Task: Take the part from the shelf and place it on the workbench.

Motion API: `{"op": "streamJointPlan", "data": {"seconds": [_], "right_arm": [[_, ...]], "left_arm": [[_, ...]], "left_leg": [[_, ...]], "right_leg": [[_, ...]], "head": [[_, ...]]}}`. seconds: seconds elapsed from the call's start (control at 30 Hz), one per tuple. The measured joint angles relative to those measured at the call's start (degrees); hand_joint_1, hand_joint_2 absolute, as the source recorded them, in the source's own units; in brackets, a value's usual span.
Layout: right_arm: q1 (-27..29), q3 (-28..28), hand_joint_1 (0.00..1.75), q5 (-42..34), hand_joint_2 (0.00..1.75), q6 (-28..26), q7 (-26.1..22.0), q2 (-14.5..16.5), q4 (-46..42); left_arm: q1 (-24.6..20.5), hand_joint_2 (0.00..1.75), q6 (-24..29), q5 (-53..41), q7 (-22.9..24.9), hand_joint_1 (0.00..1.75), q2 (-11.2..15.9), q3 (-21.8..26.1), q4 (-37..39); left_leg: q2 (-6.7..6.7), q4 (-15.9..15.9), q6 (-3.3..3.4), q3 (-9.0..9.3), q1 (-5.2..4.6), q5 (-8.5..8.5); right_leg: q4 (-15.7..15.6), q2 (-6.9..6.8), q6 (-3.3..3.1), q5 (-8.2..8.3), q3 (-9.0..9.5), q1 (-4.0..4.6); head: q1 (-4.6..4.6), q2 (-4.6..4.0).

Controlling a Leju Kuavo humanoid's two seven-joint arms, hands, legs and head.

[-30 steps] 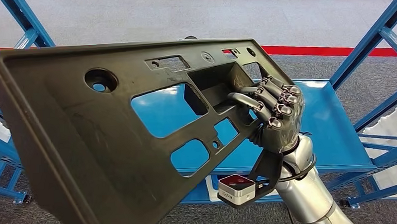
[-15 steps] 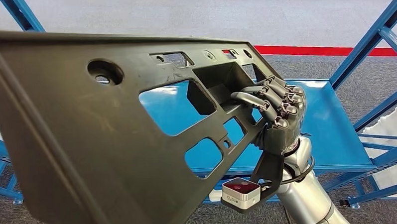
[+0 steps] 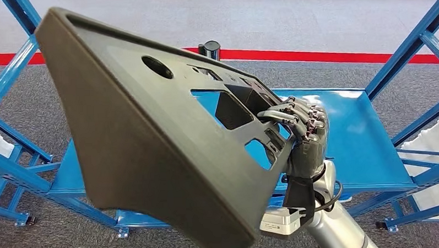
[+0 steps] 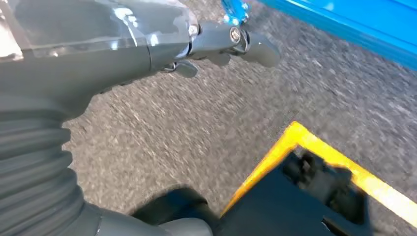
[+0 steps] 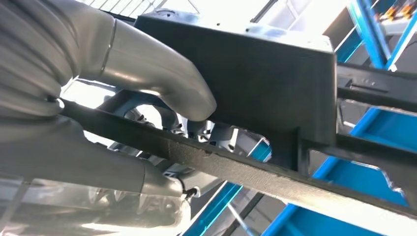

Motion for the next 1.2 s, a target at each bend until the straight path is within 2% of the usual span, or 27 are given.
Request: {"op": "streamJointPlan", "data": {"seconds": [0.03, 0.1, 0.13, 0.17, 0.2, 0.23, 0.3, 0.33, 0.43, 0.47, 0.5, 0.6, 0.63, 0.67, 0.7, 0.77, 0.8, 0.83, 0.87, 0.93, 0.97, 1.0, 1.03, 1.1, 1.13, 1.17, 1.2], "right_arm": [[0.4, 0.0, 1.75, -0.2, 1.75, 0.0, -0.2, 0.0, 0.0], [1.4, 0.0, 1.75, -0.6, 1.75, 0.0, -0.6, 0.0, 0.0], [1.8, 0.0, 1.75, -0.7, 1.75, 0.0, -0.7, 0.0, 0.0], [2.1, 0.0, 1.75, -0.9, 1.75, 0.0, -0.9, 0.0, 0.0], [2.3, 0.0, 1.75, -0.9, 1.75, 0.0, -1.0, 0.0, 0.0], [2.4, 0.0, 1.75, -1.0, 1.75, 0.0, -1.0, 0.0, 0.0], [2.4, 0.0, 1.75, -1.0, 1.75, 0.0, -1.0, 0.0, 0.0], [2.5, 0.0, 1.75, -1.0, 1.75, 0.0, -1.0, 0.0, 0.0], [2.6, 0.0, 1.75, -1.0, 1.75, 0.1, -1.0, 0.1, 0.0], [2.6, 0.0, 1.75, -0.9, 1.75, 0.2, -0.9, 0.1, 0.0], [2.5, 0.0, 1.75, -0.8, 1.75, 0.4, -0.8, 0.1, 0.0], [2.4, 0.0, 1.75, -0.3, 1.75, 1.0, -0.4, 0.1, 0.0], [2.4, 0.0, 1.75, -0.2, 1.75, 1.2, -0.2, 0.1, 0.1], [2.3, 0.0, 1.75, -0.1, 1.75, 1.4, -0.1, 0.1, 0.1], [2.2, 0.0, 1.75, 0.0, 1.75, 1.6, 0.0, 0.1, 0.1], [1.8, 0.0, 1.75, 0.1, 1.75, 1.7, 0.1, 0.1, 0.1], [1.6, 0.0, 1.75, 0.1, 1.75, 1.8, 0.2, 0.1, 0.1], [1.4, 0.0, 1.75, 0.1, 1.75, 1.8, 0.2, 0.1, 0.1], [1.2, 0.0, 1.75, 0.1, 1.75, 1.9, 0.2, 0.1, 0.1], [1.1, 0.0, 1.75, 0.1, 1.75, 1.9, 0.2, 0.1, 0.1], [1.1, 0.0, 1.75, 0.1, 1.75, 1.9, 0.2, 0.1, 0.1], [1.0, 0.0, 1.75, 0.1, 1.75, 1.9, 0.2, 0.1, 0.1], [1.0, 0.0, 1.75, 0.1, 1.75, 1.8, 0.2, 0.1, 0.2], [1.0, 0.0, 1.75, 0.1, 1.75, 1.8, 0.3, 0.1, 0.2], [1.0, 0.0, 1.75, 0.1, 1.75, 1.8, 0.3, 0.1, 0.3], [1.0, 0.0, 1.75, 0.1, 1.75, 1.8, 0.3, 0.1, 0.4], [1.0, 0.0, 1.75, 0.1, 1.75, 1.8, 0.3, 0.1, 0.5]], "left_arm": [[0.0, 1.75, 0.0, -0.1, 0.3, 0.00, 0.2, 0.0, 0.0], [-0.1, 1.75, 0.0, -0.2, 0.7, 0.00, 0.6, 0.0, 0.0], [-0.2, 1.75, 0.1, -0.3, 0.9, 0.00, 0.8, 0.0, 0.0], [-0.2, 1.75, 0.1, -0.3, 1.1, 0.00, 1.0, 0.0, 0.0], [-0.2, 1.75, 0.1, -0.3, 1.1, 0.00, 1.1, 0.0, 0.0], [-0.2, 1.75, 0.1, -0.3, 1.2, 0.00, 1.2, 0.0, 0.0], [-0.4, 1.75, 0.1, -0.5, 1.3, 0.00, 1.3, 0.0, 0.0], [-0.4, 1.75, 0.1, -0.5, 1.3, 0.00, 1.4, 0.0, 0.0], [-0.5, 1.75, 0.0, -0.6, 1.3, 0.00, 1.5, 0.0, 0.0], [-0.5, 1.75, -0.1, -0.7, 1.3, 0.00, 1.5, 0.0, 0.0], [-0.5, 1.75, -0.1, -0.7, 1.4, 0.00, 1.5, 0.0, 0.0], [-0.8, 1.75, -0.3, -0.8, 1.3, 0.00, 1.3, -0.1, -0.1], [-0.8, 1.75, -0.4, -0.9, 1.4, 0.00, 1.3, -0.2, -0.1], [-0.9, 1.75, -0.6, -0.9, 1.4, 0.00, 1.2, -0.3, -0.2], [-0.8, 1.75, -0.8, -0.9, 1.4, 0.00, 1.2, -0.4, -0.2], [-0.6, 1.75, -1.1, -1.0, 1.6, 0.00, 1.1, -0.5, -0.2], [-0.5, 1.75, -1.2, -1.0, 1.7, 0.00, 1.0, -0.5, -0.2], [-0.4, 1.75, -1.2, -1.0, 1.7, 0.00, 0.9, -0.6, -0.2], [-0.3, 1.75, -1.3, -1.0, 1.7, 0.00, 0.7, -0.6, -0.2], [-0.3, 1.75, -1.3, -1.0, 1.7, 0.00, 0.7, -0.7, -0.2], [-0.3, 1.75, -1.3, -1.0, 1.7, 0.00, 0.7, -0.7, -0.2], [-0.4, 1.75, -1.3, -1.0, 1.7, 0.00, 0.7, -0.7, -0.2], [-0.4, 1.75, -1.3, -1.0, 1.7, 0.00, 0.7, -0.7, -0.2], [-0.4, 1.75, -1.3, -1.0, 1.7, 0.00, 0.7, -0.8, -0.2], [-0.4, 1.75, -1.3, -1.0, 1.7, 0.00, 0.7, -0.8, -0.2], [-0.4, 1.75, -1.3, -1.0, 1.7, 0.00, 0.7, -0.8, -0.2], [-0.4, 1.75, -1.3, -1.0, 1.7, 0.00, 0.7, -0.8, -0.2]], "left_leg": [[-0.11, -0.1, 0.10, 0.06, 0.09, 0.11], [-0.45, -0.1, 0.14, 0.02, 0.12, 0.23], [-0.69, -0.1, 0.06, 0.00, 0.15, 0.29], [-0.89, 0.0, -0.07, -0.01, 0.23, 0.37], [-1.09, 0.0, -0.26, -0.03, 0.37, 0.46], [-1.29, 0.1, -0.55, -0.07, 0.51, 0.52], [-1.66, 0.5, -1.41, -0.37, 0.52, 0.69], [-1.79, 0.5, -1.92, -0.51, 0.44, 0.87], [-1.88, 0.0, -3.26, -0.65, 0.56, 1.49], [-1.82, 0.5, -3.51, -0.83, 0.66, 0.73], [-1.74, 2.3, -3.67, -1.31, 0.72, -0.91], [-1.60, 13.2, -3.81, -3.91, 0.72, -8.14], [-1.60, 15.8, -3.85, -4.04, 0.73, -9.45], [-1.60, 16.3, -3.86, -3.17, 0.79, -9.74], [-1.59, 14.2, -3.87, -1.19, 0.89, -9.01], [-1.61, 6.2, -4.02, 4.09, 1.15, -6.61], [-1.66, 2.9, -3.98, 5.80, 1.16, -5.84], [-1.76, 1.1, -3.84, 6.48, 1.11, -5.49], [-1.90, 0.7, -3.55, 6.26, 0.90, -5.52], [-2.04, 0.9, -2.46, 5.37, 0.58, -4.83], [-1.99, 0.9, -1.84, 4.98, 0.48, -4.44], [-1.88, 0.8, -1.21, 4.52, 0.45, -4.01], [-1.75, 0.8, -0.66, 3.94, 0.42, -3.54], [-1.63, 0.8, -0.02, 2.55, 0.08, -2.55], [-1.61, 0.9, 0.13, 1.83, -0.14, -2.03], [-1.62, 0.9, 0.22, 1.16, -0.35, -1.53], [-1.64, 0.9, 0.27, 0.58, -0.55, -1.05]], "right_leg": [[3.2, 1.04, -0.01, -2.03, -1.33, -0.02], [10.9, 1.99, 0.03, -5.64, -4.59, 0.00], [13.2, 2.10, 0.06, -6.17, -5.50, -0.05], [13.2, 2.14, 0.10, -5.55, -5.38, -0.14], [10.9, 2.15, 0.16, -3.95, -4.16, -0.28], [6.9, 2.16, 0.25, -1.88, -2.12, -0.50], [0.1, 2.43, 0.15, 0.64, 1.11, -0.65], [-1.4, 2.58, -0.08, 1.06, 1.71, -0.63], [-1.6, 2.65, -1.43, 1.59, 1.19, -0.53], [-1.6, 2.56, -1.95, 1.92, 1.00, -0.65], [-1.8, 2.44, -2.45, 2.25, 0.79, -0.81], [-1.8, 2.10, -3.10, 3.04, -0.08, -0.71], [-1.7, 2.02, -3.11, 3.30, -0.41, -0.63], [-1.6, 1.99, -3.04, 3.55, -0.74, -0.60], [-1.5, 1.98, -2.91, 3.76, -1.03, -0.65], [-1.1, 2.00, -2.47, 4.05, -1.50, -0.78], [-0.9, 2.01, -2.13, 4.23, -1.79, -0.70], [-0.7, 2.01, -1.71, 4.49, -2.08, -0.56], [-0.6, 1.99, -1.21, 4.82, -2.32, -0.45], [-0.7, 1.91, -0.30, 5.38, -2.62, -0.56], [-0.5, 1.91, -0.02, 4.88, -2.86, -0.67], [0.7, 1.93, 0.14, 3.45, -3.38, -0.70], [3.1, 1.98, 0.19, 1.18, -4.26, -0.65], [10.4, 2.04, 0.14, -3.79, -6.40, -0.37], [13.4, 2.06, 0.04, -5.10, -6.99, -0.22], [14.7, 2.09, -0.12, -5.20, -6.69, -0.04], [13.9, 2.13, -0.34, -4.23, -5.34, 0.19]], "head": [[0.31, 0.00], [0.84, 0.00], [1.02, 0.00], [1.14, 0.00], [1.26, 0.00], [1.37, 0.00], [1.59, 0.00], [1.50, 0.00], [0.67, 0.00], [0.37, 0.00], [-0.04, 0.00], [-1.40, 0.00], [-1.65, 0.00], [-1.82, 0.00], [-1.96, 0.00], [-2.29, 0.00], [-2.49, 0.00], [-2.58, 0.00], [-2.56, 0.00], [-2.30, 0.00], [-2.21, 0.00], [-2.03, 0.00], [-1.72, 0.00], [-0.82, 0.00], [-0.40, 0.00], [-0.06, 0.00], [0.24, 0.00]]}}
